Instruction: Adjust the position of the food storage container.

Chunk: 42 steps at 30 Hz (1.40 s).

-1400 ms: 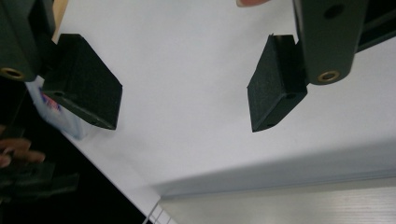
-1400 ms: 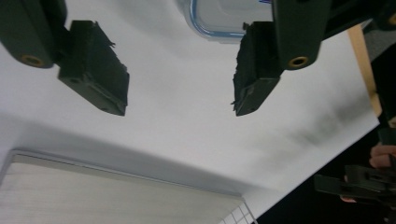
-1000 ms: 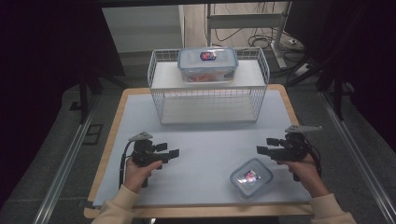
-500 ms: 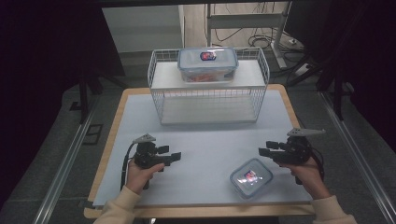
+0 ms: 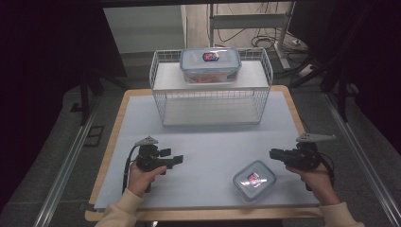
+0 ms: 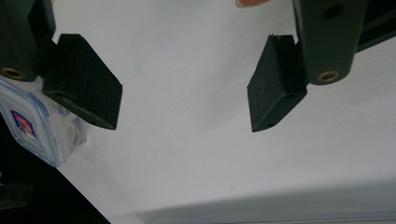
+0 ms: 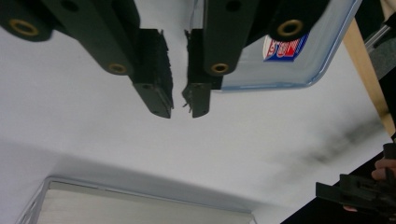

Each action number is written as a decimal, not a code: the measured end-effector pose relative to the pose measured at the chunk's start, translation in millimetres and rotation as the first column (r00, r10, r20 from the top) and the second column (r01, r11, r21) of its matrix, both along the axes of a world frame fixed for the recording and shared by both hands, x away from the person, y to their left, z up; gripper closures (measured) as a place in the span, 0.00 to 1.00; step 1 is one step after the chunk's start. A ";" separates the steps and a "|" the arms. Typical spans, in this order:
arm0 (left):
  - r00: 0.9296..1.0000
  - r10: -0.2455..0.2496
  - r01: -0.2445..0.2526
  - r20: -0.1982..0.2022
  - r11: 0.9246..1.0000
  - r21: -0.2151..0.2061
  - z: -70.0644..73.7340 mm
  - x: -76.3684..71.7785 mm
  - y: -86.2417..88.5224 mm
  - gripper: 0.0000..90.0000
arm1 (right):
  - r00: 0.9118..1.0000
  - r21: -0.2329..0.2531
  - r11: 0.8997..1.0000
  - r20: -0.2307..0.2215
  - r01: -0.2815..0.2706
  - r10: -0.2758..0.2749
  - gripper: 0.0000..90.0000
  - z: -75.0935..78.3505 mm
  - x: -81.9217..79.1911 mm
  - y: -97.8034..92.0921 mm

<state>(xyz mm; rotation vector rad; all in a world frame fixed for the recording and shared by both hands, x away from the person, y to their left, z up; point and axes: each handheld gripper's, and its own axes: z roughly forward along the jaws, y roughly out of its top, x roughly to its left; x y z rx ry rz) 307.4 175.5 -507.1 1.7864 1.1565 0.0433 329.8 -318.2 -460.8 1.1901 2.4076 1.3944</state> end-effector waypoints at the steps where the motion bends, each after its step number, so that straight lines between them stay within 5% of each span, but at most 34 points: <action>1: 1.000 0.000 0.000 -0.002 1.000 0.001 -0.7 0.3 0.2 0.29 | 1.000 -0.001 1.000 0.000 -0.004 0.004 0.92 -0.3 -1.1 -1.0; 8: 1.000 0.001 -0.001 -0.008 1.000 0.002 -2.2 0.9 0.3 0.29 | 1.000 -0.013 1.000 0.002 -0.019 0.019 0.98 -2.2 -7.5 -4.6; 20: 1.000 0.009 -0.009 -0.015 1.000 -0.003 -3.3 1.5 3.0 0.29 | 0.994 -0.051 0.993 -0.007 -0.106 0.106 0.99 -9.1 -43.3 -6.0; 29: 1.000 0.018 -0.018 -0.025 1.000 -0.010 -4.4 3.5 3.0 0.29 | 0.966 -0.105 0.963 -0.090 -0.249 0.241 0.99 -35.7 -82.7 -3.2; 37: 0.999 0.019 -0.019 -0.027 1.000 -0.011 -4.2 3.8 3.5 0.29 | 0.953 -0.152 0.943 -0.108 -0.296 0.282 0.99 -45.2 -80.6 20.1; 42: 0.999 0.018 -0.019 -0.026 1.000 -0.009 -4.3 3.9 4.4 0.29 | 0.955 -0.153 0.944 -0.104 -0.292 0.278 0.99 -45.9 -78.3 25.7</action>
